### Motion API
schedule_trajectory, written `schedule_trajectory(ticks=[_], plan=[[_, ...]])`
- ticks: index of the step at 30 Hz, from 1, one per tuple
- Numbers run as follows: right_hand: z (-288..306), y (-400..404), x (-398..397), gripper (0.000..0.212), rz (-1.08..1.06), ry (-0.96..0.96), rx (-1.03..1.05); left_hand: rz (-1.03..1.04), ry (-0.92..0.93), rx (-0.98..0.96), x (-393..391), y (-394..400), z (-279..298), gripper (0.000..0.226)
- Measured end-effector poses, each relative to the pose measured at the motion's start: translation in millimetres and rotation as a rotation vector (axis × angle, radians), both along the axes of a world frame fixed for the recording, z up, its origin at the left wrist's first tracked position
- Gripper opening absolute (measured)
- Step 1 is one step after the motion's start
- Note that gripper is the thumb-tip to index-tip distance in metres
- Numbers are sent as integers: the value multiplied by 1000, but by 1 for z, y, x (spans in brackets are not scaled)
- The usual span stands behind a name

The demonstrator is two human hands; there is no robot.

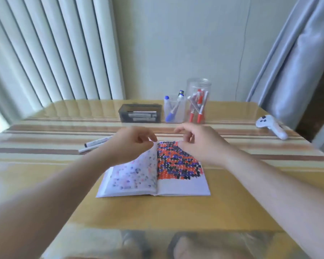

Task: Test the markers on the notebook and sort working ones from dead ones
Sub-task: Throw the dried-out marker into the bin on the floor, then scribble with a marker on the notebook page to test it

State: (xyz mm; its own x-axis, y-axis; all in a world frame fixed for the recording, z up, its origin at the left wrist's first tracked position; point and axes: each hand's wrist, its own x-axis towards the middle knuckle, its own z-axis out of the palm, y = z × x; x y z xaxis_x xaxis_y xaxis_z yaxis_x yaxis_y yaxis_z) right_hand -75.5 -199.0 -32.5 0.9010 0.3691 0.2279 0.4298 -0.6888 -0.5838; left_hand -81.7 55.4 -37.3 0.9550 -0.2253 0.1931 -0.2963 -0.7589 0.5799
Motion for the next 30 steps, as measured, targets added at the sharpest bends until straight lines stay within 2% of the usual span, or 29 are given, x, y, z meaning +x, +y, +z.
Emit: schedule_trajectory(ticks=[3, 5, 9, 15, 21, 23, 25, 27, 29, 30], plan=[[-11, 30, 38, 33, 89, 98, -247, 151, -12, 112, 8, 59, -12, 14], [-27, 43, 54, 33, 89, 138, -286, 240, -49, 216, 16, 96, -20, 11], [-53, 47, 66, 30, 9, -15, -283, 325, -69, 377, 29, 136, -36, 13], [-62, 29, 76, 16, 97, 111, -58, 321, -35, 394, 27, 133, -47, 23], [-66, 26, 76, 13, 130, 91, -47, 280, 74, 613, 29, 123, -26, 20], [-67, 26, 73, 16, 154, 54, -15, 309, 68, 498, 26, 105, -6, 22], [-65, 25, 72, 35, 181, -133, 44, 298, 71, 238, 26, 77, 11, 21], [-58, 24, 68, 59, 232, -335, 88, 182, 198, -203, 28, 42, 23, 19], [-51, 27, 61, 76, 298, -429, 126, -8, 443, -684, 33, 7, 25, 19], [-50, 28, 58, 78, 326, -447, 170, -95, 557, -853, 36, -10, 23, 20]])
